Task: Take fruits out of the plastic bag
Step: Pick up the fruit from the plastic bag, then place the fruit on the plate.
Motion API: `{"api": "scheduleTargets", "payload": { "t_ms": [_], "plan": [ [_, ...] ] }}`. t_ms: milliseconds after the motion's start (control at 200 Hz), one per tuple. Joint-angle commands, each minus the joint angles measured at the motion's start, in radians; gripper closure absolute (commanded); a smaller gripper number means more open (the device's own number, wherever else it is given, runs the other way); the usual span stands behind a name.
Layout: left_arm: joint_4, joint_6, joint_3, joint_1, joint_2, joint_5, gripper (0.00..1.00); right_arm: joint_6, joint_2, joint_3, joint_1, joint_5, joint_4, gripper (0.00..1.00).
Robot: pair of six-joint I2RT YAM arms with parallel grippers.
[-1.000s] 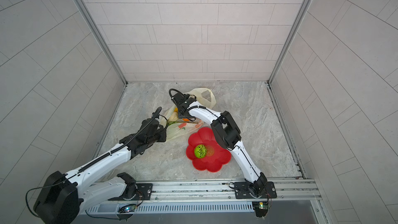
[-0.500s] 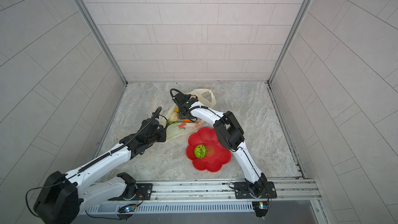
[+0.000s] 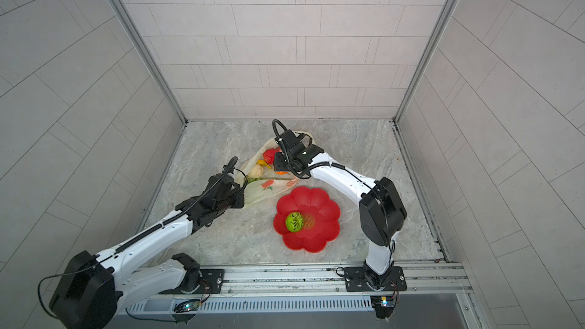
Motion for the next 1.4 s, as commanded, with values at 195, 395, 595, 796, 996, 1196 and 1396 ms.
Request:
{"api": "scheduleTargets", "payload": {
  "t_ms": [195, 395, 595, 796, 996, 1196, 1396],
  "plan": [
    [-0.012, 0.007, 0.005, 0.0, -0.004, -0.017, 1.0, -0.021, -0.298, -0.297, -0.061, -0.158, 0.094, 0.51],
    [-0.013, 0.008, 0.005, -0.001, -0.002, -0.017, 1.0, -0.052, -0.463, -0.445, -0.061, -0.153, 0.085, 0.51],
    [-0.009, 0.008, 0.007, -0.001, 0.003, -0.015, 1.0, -0.067, -0.629, -0.549, -0.06, -0.144, 0.037, 0.51],
    [-0.002, 0.007, 0.01, 0.0, 0.016, -0.011, 1.0, -0.064, -0.743, -0.629, -0.056, -0.105, -0.03, 0.51],
    [-0.001, 0.008, 0.013, -0.001, 0.026, -0.011, 1.0, -0.034, -0.812, -0.72, -0.051, -0.123, -0.02, 0.51],
    [-0.004, 0.009, 0.013, -0.001, 0.022, -0.015, 1.0, 0.003, -0.824, -0.803, -0.027, -0.091, 0.0, 0.51],
    [-0.004, 0.009, 0.013, -0.001, 0.023, -0.017, 1.0, 0.103, -0.804, -0.912, -0.008, -0.084, 0.123, 0.51]
  ]
}}
